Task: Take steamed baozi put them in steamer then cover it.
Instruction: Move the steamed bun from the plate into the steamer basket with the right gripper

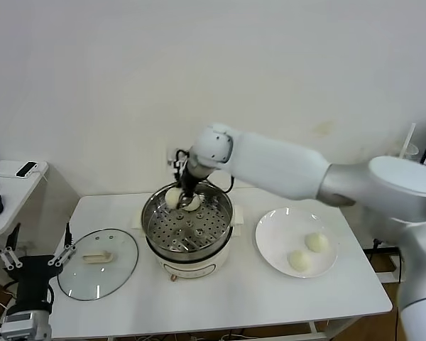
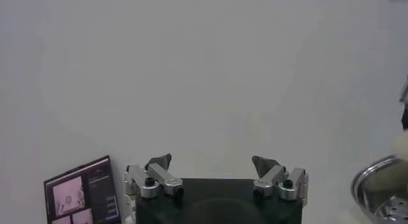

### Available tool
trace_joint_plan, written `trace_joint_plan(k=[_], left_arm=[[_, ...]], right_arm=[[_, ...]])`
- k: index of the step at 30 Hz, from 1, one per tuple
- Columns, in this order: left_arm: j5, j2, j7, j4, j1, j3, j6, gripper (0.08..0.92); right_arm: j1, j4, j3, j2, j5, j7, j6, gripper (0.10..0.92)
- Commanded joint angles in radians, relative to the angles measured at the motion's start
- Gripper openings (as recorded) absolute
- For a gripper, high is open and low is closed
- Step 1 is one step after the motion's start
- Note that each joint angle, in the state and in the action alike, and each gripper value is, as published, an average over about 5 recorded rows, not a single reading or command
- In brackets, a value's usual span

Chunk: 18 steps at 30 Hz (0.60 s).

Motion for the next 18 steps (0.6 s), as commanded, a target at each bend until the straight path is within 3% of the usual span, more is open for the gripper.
trace_joint_plan(k=[1,18], left_arm=[[-0.001,-0.004,-0.001,-0.006,0.010,-0.020,-0.004,0.823],[0.004,-0.017,-0.002,-0.020,0.016,-0.021,-0.010,0.823]], right_arm=[[-0.072,-0.092,-0.004,0.098,0.019,0.029,-0.026,0.594],[-0.097,-0.141,-0.011,0.132,-0.052,0.028,-0.019,0.599]])
